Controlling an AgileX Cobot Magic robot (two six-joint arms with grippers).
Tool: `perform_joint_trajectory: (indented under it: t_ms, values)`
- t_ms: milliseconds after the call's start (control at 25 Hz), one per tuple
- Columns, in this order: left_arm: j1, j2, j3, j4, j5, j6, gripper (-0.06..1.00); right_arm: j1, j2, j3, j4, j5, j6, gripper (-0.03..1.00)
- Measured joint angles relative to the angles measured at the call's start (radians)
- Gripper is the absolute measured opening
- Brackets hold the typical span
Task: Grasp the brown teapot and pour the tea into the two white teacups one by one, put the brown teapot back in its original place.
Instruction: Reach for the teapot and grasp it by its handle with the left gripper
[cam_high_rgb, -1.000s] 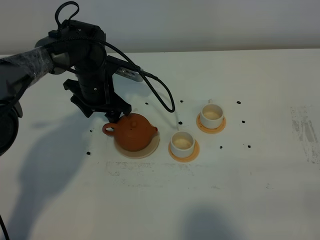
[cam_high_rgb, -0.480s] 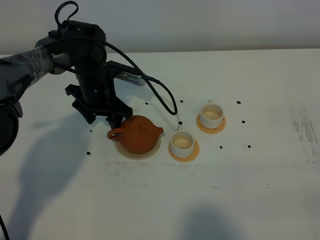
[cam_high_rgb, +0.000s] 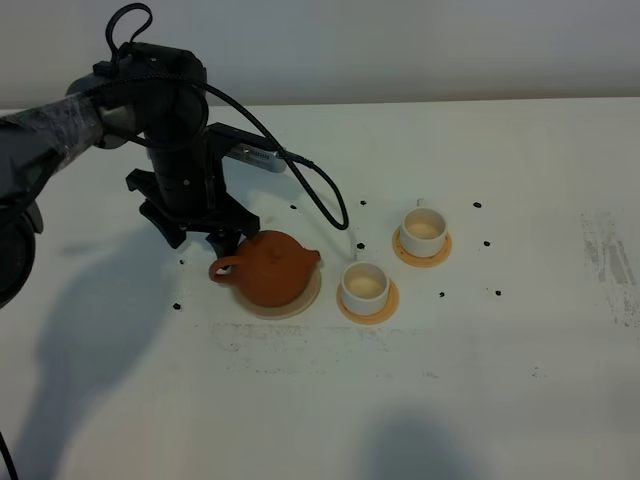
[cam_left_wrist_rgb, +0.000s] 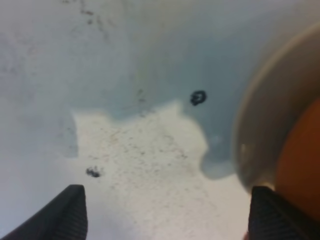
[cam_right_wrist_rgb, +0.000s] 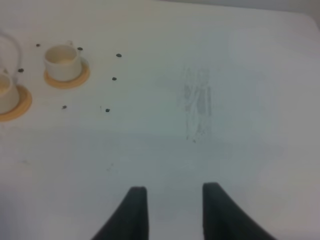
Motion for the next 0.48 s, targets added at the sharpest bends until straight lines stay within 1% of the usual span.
perform_joint_trajectory:
  t_ms: [160, 280, 480]
  values:
    - [0.009, 0.0, 0.0, 0.025, 0.0, 0.001, 0.65, 0.0, 0.0, 0.0, 0.0, 0.0, 0.0, 0.27]
    - [0.015, 0.0, 0.0, 0.027, 0.0, 0.004, 0.65, 0.0, 0.0, 0.0, 0.0, 0.0, 0.0, 0.27]
    - [0.019, 0.0, 0.0, 0.056, 0.0, 0.05, 0.65, 0.0, 0.0, 0.0, 0.0, 0.0, 0.0, 0.27]
